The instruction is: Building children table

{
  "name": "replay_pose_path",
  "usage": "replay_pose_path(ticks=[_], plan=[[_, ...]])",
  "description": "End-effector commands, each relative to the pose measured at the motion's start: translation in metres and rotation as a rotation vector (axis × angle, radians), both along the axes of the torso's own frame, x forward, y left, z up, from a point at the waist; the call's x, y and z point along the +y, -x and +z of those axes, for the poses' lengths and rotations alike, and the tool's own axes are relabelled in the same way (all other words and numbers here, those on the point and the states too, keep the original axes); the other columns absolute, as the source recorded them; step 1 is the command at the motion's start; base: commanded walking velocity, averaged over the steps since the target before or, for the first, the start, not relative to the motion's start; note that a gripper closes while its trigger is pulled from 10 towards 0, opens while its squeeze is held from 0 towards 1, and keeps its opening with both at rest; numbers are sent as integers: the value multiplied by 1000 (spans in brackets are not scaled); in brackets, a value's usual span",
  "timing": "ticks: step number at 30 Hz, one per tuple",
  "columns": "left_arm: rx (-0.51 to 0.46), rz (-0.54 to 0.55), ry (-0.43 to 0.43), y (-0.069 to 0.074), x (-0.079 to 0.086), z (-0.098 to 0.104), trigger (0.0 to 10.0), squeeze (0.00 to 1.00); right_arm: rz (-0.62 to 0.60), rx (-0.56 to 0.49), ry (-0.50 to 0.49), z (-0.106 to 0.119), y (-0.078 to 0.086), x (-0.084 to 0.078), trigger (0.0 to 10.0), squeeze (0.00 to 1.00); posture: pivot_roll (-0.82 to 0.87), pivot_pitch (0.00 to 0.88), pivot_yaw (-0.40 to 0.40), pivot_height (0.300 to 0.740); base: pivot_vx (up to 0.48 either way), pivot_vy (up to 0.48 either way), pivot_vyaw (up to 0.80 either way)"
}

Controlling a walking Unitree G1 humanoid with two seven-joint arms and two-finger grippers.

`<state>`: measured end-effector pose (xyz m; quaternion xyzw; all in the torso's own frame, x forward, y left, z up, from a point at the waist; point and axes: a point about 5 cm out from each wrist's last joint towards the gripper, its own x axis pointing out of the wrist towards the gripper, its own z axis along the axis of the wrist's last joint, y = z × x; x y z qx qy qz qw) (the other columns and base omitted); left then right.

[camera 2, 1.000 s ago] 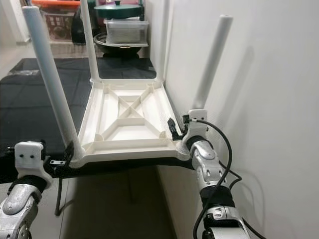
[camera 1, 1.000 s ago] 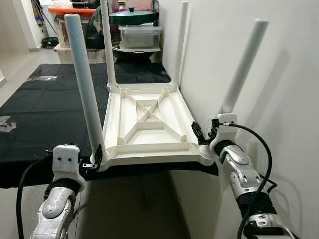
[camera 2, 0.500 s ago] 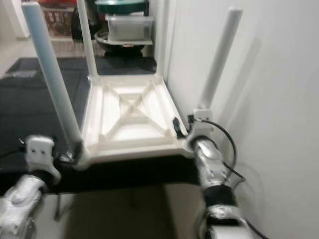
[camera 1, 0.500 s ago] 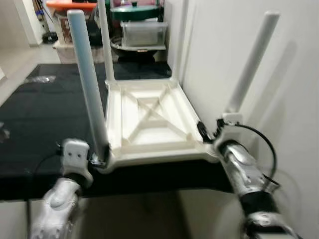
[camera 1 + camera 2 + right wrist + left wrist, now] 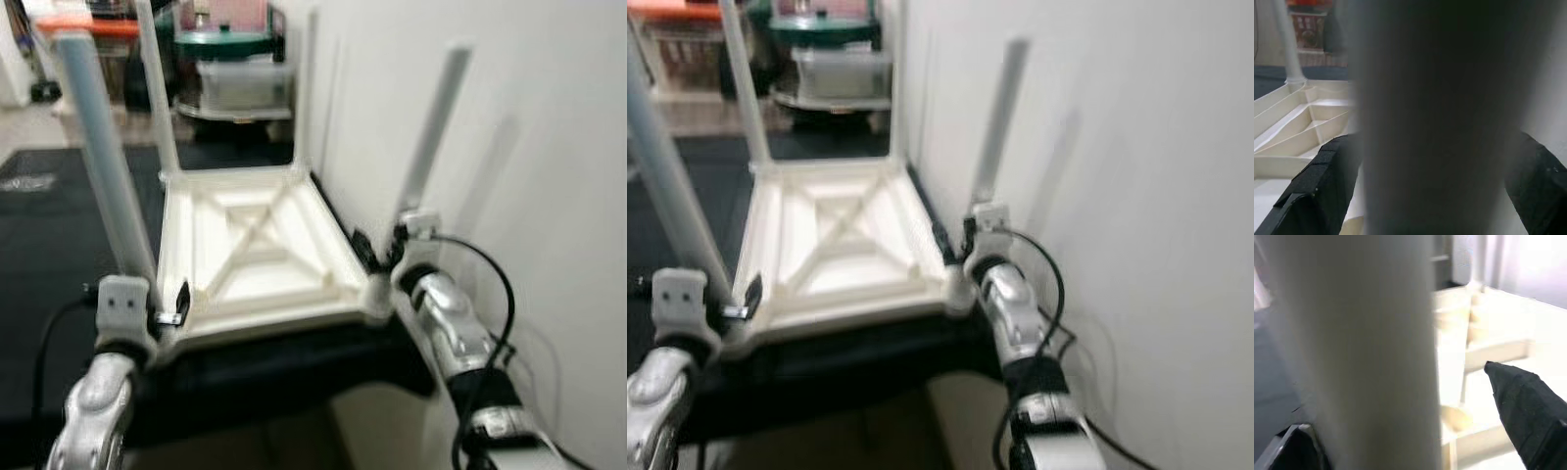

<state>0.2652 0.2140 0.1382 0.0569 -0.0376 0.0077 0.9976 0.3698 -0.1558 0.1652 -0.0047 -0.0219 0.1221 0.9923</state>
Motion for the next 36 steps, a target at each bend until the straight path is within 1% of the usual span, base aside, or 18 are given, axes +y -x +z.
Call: replay_pose_path(ticks=[1,7,12,17,19,24,26,29,30,33,36], plan=[[3,-15,14,-1,-5,-2,10000,0,10,-21,13,5,-3,-2,10000,0,21,0,-72,740,352,0,0],[3,-13,14,-1,-4,-2,10000,0,26,-25,15,7,-4,1,10000,0,22,0,-74,740,352,0,0],[18,23,5,-1,0,-5,10000,0,60,-14,15,3,-3,10,10000,0,28,0,-77,740,0,0,0],[17,46,15,0,3,-6,10000,0,66,-4,14,-1,-1,11,10000,0,27,0,-74,740,0,0,0],[18,62,32,0,5,-6,10000,0,69,-3,15,-2,-1,11,10000,0,27,0,-73,740,0,0,0],[21,70,42,0,4,-7,10000,0,80,-4,14,-2,0,12,10000,0,27,0,-74,740,0,0,0],[25,74,46,1,3,-8,10000,0,95,-6,-1,-1,0,15,10000,0,31,0,-76,740,0,0,0],[26,77,46,1,3,-8,10000,0,104,-5,2,-2,0,17,10000,0,31,0,-76,740,0,0,0],[28,80,44,1,3,-9,10000,0,114,-8,21,-2,1,19,10000,0,34,0,-77,740,0,0,0],[28,91,42,1,5,-9,10000,0,133,-8,32,-4,2,23,10000,0,35,0,-77,740,0,0,0],[29,105,40,1,7,-9,10000,0,150,-5,31,-5,3,26,10000,0,37,0,-78,740,0,0,681]])
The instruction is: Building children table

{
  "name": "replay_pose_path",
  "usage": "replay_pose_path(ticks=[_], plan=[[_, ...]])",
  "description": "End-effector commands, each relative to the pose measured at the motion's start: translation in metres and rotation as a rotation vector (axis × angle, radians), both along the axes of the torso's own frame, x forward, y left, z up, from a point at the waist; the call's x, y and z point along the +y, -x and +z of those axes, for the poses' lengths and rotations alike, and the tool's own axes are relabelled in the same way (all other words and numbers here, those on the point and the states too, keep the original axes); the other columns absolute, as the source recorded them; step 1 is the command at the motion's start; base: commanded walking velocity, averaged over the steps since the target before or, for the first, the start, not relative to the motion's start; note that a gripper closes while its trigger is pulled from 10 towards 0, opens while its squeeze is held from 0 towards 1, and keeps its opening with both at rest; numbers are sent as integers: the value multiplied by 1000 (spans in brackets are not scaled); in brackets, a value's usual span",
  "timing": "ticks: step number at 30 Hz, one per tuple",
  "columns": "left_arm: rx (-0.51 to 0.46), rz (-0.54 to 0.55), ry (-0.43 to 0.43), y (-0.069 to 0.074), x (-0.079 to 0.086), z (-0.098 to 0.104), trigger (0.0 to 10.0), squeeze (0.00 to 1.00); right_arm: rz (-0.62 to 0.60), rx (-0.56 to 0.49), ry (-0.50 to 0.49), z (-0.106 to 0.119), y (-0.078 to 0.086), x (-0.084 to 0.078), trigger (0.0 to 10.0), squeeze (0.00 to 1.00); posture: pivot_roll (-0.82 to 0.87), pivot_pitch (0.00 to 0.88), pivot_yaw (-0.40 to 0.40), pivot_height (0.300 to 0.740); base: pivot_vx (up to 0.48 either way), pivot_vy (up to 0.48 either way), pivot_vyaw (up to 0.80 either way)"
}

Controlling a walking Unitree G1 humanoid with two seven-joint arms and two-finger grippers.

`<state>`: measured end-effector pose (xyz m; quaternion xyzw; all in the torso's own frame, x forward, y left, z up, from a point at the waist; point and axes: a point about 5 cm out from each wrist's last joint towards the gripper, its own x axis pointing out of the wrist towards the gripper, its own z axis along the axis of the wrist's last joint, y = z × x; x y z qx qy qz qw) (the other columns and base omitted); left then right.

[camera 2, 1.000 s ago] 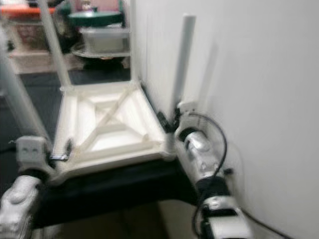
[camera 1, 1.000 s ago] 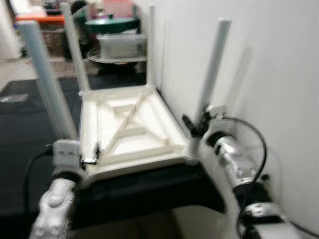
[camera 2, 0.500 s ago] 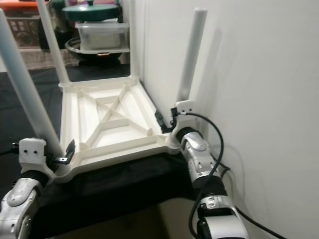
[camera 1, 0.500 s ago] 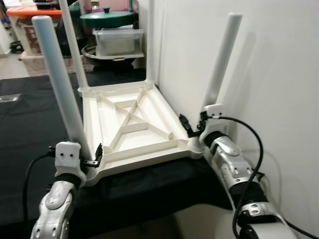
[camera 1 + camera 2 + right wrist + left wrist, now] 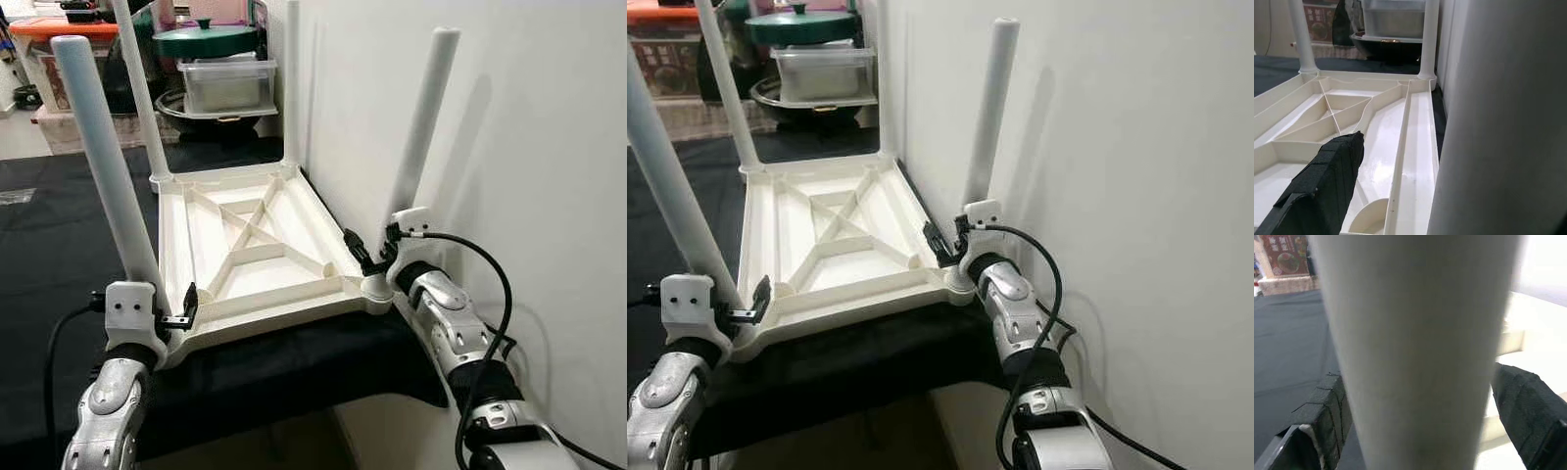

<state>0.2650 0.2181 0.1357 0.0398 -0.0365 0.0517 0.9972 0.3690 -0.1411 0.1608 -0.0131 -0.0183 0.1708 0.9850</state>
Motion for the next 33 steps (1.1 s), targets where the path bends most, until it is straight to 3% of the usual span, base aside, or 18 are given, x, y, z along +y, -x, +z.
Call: replay_pose_path(ticks=[1,9,23,29,31,33], plan=[[32,18,4,1,3,-6,10000,0,52,-10,10,-1,2,11,10000,0,37,0,-78,740,0,0,800],[34,33,1,0,4,-7,10000,0,69,-8,17,-2,3,13,10000,0,37,0,-78,740,0,0,662],[36,69,-1,1,7,-10,10000,0,77,-1,17,-5,4,13,10000,0,38,0,-81,740,0,0,0],[16,125,13,0,16,-8,10000,0,80,-2,15,-5,4,13,10000,0,37,0,-80,740,0,0,0],[3,137,13,-2,19,-6,9059,0,81,-3,12,-5,4,14,10000,0,35,0,-78,740,0,0,0],[0,139,14,-2,20,-5,8784,0,82,-4,12,-5,4,14,10000,0,35,0,-78,740,0,0,0]])
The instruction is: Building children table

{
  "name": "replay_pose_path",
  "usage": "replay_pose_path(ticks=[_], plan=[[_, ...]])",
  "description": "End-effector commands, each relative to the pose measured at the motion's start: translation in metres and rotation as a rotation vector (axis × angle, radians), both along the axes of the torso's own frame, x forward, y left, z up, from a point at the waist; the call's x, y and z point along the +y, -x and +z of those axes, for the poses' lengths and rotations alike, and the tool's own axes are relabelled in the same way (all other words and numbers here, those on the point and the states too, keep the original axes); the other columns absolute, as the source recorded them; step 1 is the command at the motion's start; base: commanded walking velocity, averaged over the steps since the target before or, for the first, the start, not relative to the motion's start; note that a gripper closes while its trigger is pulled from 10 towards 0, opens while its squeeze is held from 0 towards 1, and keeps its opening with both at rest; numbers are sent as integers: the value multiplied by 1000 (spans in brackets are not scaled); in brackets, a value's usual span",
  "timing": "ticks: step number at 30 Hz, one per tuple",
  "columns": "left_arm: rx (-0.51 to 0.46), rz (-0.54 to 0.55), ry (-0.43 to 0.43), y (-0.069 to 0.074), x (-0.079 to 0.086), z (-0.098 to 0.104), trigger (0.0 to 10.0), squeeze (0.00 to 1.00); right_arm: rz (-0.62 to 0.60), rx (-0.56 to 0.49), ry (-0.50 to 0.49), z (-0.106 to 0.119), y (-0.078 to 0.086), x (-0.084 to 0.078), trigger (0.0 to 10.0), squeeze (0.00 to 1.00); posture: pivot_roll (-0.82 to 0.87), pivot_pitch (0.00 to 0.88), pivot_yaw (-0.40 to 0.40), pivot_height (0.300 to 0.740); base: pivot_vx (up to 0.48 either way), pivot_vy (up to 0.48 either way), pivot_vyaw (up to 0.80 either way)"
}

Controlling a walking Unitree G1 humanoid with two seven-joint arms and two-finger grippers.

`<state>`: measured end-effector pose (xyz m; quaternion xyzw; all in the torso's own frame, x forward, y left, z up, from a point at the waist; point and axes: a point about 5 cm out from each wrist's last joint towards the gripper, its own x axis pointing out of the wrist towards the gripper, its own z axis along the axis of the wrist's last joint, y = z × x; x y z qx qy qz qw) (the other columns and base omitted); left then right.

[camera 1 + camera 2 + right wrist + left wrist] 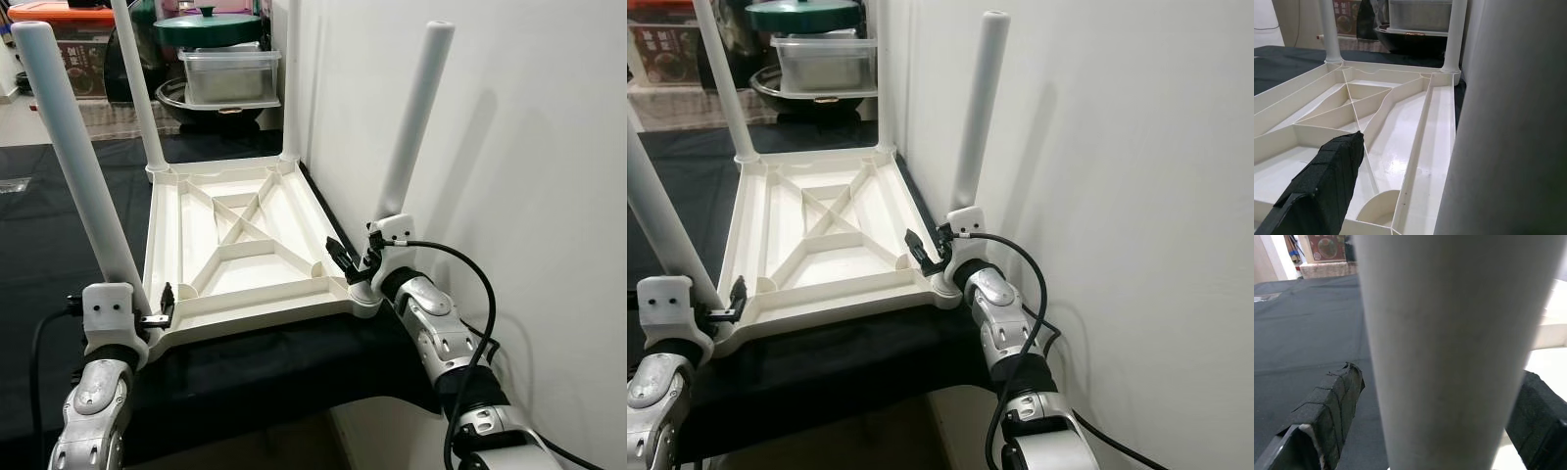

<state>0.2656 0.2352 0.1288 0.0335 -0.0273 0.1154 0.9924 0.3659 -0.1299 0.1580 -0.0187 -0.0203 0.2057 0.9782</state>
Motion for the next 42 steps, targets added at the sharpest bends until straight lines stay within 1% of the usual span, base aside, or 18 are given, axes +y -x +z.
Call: replay_pose_path(ticks=[1,3,4,6,7,9,10,13,20,29,30,31,32,33,34,35,36,42], plan=[[-18,16,-5,-2,4,3,8392,0,12,1,-2,-2,1,3,10000,0,33,0,-77,740,0,0,0],[-26,30,-6,-2,6,5,8588,0,13,2,-5,-2,1,3,10000,0,32,0,-76,740,0,0,0],[-35,47,-2,-2,9,6,4353,0,15,-1,-11,-2,2,3,10000,0,33,0,-76,740,0,0,0],[-40,59,1,-2,11,6,4353,0,16,-3,-15,-2,2,3,10000,0,33,0,-76,740,0,0,0],[-53,70,1,-2,12,7,549,0,25,-6,-24,-1,3,4,4667,0,33,0,-76,740,0,0,0],[-53,70,1,-2,12,7,549,0,25,-6,-24,-1,3,4,4667,0,33,0,-76,740,0,0,0],[-69,81,1,-1,14,9,0,0,45,-18,-40,1,4,5,0,0,33,0,-78,740,0,0,0],[-101,111,-5,2,16,11,0,0,78,-33,-50,2,6,8,0,0,34,0,-80,740,0,0,0],[-118,140,-8,5,16,12,0,0,101,-37,-59,3,8,10,0,0,40,0,-83,740,0,0,0],[-120,127,7,6,11,10,0,0,81,-14,-84,1,8,10,0,0,45,0,-84,740,0,0,0],[-111,119,15,5,10,9,4902,0,77,-6,-81,0,7,11,0,0,45,0,-84,740,0,0,0],[-111,119,15,5,10,9,4902,0,77,-6,-81,0,7,11,0,0,45,0,-84,740,0,0,0],[-108,115,18,5,10,9,10000,0,74,-1,-78,0,7,11,0,0,46,0,-83,740,0,0,0],[-108,115,18,5,10,9,10000,0,74,-1,-78,0,7,11,0,0,46,0,-83,740,0,0,0],[-111,111,23,4,9,10,10000,0,73,2,-76,0,6,11,4510,0,47,0,-84,740,0,0,0],[-111,111,23,4,9,10,10000,0,73,2,-76,0,6,11,4510,0,47,0,-84,740,0,0,0],[-115,104,25,3,9,11,10000,0,72,10,-73,0,6,11,10000,0,47,0,-84,740,0,0,0],[-109,91,34,3,7,10,10000,0,110,11,-28,-2,7,17,10000,0,54,0,-87,740,0,47,73]])
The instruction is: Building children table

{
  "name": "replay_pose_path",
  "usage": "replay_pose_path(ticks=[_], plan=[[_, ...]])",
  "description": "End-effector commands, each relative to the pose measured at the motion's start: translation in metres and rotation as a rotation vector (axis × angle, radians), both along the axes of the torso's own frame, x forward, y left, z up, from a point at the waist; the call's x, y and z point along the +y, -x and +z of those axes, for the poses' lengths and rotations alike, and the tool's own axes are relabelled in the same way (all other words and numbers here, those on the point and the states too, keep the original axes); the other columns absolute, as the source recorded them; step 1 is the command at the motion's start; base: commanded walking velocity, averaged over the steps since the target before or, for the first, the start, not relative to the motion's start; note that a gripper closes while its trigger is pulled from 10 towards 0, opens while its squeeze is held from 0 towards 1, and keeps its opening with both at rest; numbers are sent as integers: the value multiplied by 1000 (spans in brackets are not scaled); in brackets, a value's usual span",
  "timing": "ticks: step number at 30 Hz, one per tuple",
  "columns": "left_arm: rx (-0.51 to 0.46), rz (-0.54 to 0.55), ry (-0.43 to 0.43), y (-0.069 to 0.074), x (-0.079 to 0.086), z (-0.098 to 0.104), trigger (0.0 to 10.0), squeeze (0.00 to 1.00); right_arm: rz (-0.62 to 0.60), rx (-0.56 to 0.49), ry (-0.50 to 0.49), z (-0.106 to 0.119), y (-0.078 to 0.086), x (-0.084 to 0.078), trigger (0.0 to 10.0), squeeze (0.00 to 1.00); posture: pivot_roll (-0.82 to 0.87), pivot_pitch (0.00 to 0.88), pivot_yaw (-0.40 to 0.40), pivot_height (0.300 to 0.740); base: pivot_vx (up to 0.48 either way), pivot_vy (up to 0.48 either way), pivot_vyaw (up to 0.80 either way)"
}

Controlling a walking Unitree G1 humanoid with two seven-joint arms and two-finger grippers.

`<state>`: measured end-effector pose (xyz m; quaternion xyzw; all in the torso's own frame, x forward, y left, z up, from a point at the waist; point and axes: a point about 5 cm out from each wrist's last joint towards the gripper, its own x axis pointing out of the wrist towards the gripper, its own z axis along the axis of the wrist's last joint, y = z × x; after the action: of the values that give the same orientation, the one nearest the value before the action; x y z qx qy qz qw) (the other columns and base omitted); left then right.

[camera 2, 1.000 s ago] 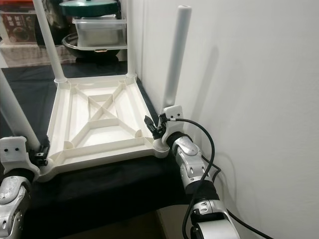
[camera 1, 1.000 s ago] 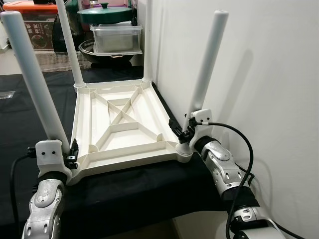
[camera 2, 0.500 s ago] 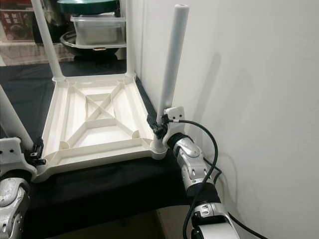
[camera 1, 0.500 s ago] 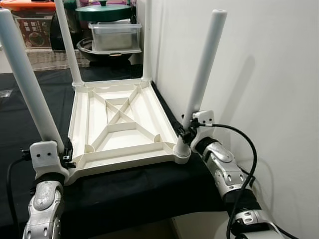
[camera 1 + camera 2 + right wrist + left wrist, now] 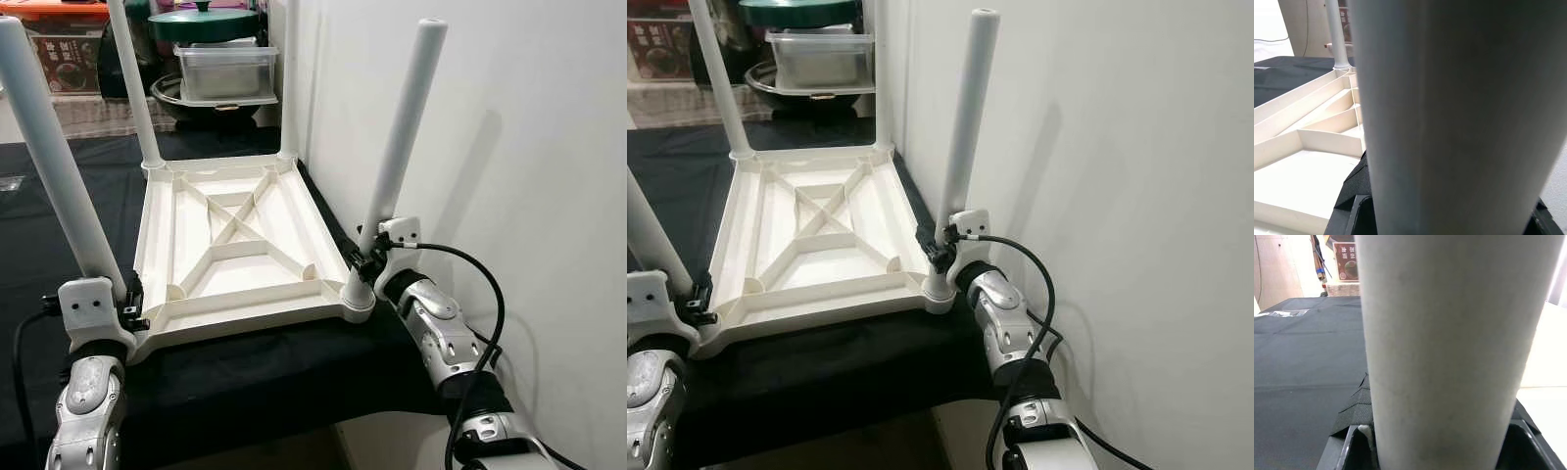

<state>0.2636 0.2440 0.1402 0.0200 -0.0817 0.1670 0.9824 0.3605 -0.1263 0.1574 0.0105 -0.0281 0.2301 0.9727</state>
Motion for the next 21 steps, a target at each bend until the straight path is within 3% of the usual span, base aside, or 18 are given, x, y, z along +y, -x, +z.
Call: replay_pose_path(ticks=[1,8,19,21], plan=[[5,-10,17,1,-2,-1,10000,0,58,11,32,-1,1,13,10000,0,54,0,-87,740,0,281,438],[6,-21,17,1,-4,-2,10000,0,78,3,30,-1,2,17,10000,0,55,0,-86,740,0,427,788],[8,-32,16,0,-5,-1,10000,0,63,8,31,-2,2,14,10000,0,53,0,-83,740,0,436,0],[8,-33,16,0,-5,-1,10000,0,75,1,60,-2,3,16,10000,0,53,0,-85,740,0,439,800]])
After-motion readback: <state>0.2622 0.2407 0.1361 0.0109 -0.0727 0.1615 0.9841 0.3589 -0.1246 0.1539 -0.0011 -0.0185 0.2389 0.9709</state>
